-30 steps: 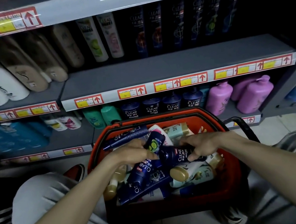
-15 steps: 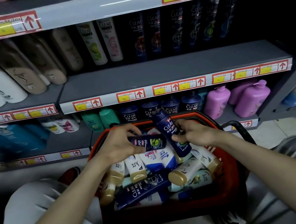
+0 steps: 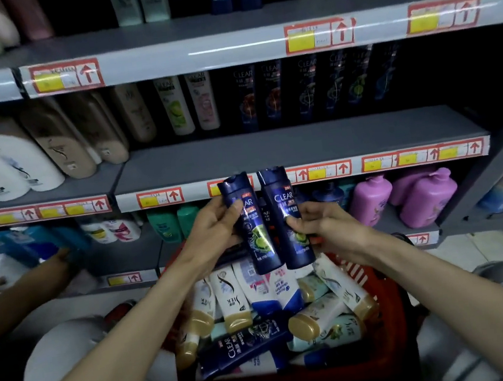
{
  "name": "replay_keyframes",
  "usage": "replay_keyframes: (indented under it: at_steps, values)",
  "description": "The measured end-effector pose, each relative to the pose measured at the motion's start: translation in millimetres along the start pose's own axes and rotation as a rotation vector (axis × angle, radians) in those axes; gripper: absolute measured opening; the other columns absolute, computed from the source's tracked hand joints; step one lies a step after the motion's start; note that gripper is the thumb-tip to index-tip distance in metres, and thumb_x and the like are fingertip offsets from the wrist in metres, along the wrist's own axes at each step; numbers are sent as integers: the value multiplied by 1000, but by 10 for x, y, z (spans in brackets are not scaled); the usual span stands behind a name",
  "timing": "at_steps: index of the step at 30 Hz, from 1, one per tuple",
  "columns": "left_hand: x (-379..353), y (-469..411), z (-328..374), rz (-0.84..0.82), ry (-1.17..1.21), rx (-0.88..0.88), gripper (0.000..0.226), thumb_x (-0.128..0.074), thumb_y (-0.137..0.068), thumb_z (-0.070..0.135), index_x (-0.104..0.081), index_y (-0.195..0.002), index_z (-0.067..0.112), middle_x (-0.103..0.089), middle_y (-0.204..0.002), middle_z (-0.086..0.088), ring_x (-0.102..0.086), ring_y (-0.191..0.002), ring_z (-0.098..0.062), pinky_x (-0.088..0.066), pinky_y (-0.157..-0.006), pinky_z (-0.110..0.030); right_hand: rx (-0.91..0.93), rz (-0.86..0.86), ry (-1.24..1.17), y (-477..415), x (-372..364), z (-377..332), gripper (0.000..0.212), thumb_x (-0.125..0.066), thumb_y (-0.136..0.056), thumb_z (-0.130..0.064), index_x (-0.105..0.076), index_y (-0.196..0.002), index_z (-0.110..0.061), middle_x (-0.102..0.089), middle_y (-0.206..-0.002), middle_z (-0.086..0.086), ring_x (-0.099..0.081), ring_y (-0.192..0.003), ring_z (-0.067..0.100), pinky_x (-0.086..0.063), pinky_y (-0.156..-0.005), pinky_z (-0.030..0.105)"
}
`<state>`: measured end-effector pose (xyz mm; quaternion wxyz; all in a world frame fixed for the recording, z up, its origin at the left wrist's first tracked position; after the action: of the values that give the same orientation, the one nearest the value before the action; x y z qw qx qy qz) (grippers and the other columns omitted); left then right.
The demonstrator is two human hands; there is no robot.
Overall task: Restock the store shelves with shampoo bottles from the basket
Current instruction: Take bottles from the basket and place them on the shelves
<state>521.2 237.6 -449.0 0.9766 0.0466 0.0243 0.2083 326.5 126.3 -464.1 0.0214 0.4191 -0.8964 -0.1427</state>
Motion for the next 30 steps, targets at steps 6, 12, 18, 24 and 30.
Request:
replay_keyframes:
  at_steps: [6,12,18,24,30]
  values:
    - [-97,-182,708,8,13,-152,30,-57,-105,34,-68,-127,16,-74,-124,-8,-69,-118,-29,-53,-100,-47,136,35,-40,124,-113,-759,38,-81,-79,-28,-73,-112,-11,-77,-110,10,-75,-98,23,-59,-82,35]
    - [-127,-337,1778,-22,-56,-362,22,-54,-107,23,-69,-118,11,-79,-110,-6,-76,-102,-17,-61,-83,-28,351,74,28,184,-160,-1774,38,-81,-83,-27,-70,-116,-10,-76,-115,10,-75,-103,23,-59,-82,35]
    - [-130,-583,2835,69,-110,-574,28,-49,-109,23,-55,-130,7,-76,-113,-6,-74,-102,-15,-62,-83,-31,497,182,51,-18,-119,-2822,27,-80,-89,-18,-69,-113,-12,-79,-105,4,-77,-94,20,-61,-73,34]
    - [-101,-1123,3343,138,-181,-613,21,-44,-110,33,-52,-129,26,-71,-121,0,-73,-107,-15,-61,-92,-48,585,329,68,-453,34,-3563,40,-79,-89,-10,-60,-124,-11,-79,-100,0,-76,-95,20,-62,-79,33]
    - [-13,-1592,3396,233,-377,-598,32,-42,-109,42,-47,-136,25,-66,-130,-1,-63,-122,-23,-49,-107,-55,506,449,166,-995,202,-3664,42,-80,-89,-13,-61,-127,-13,-76,-110,6,-72,-104,25,-57,-99,47]
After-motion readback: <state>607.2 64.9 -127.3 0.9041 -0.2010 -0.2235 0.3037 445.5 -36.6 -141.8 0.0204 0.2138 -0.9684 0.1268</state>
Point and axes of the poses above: each hand's wrist, its own y-axis away from the middle knuckle, its own x-axis out of the back of the hand, z = x × y, the point moved 4 cm from there along -y, towards the middle knuckle
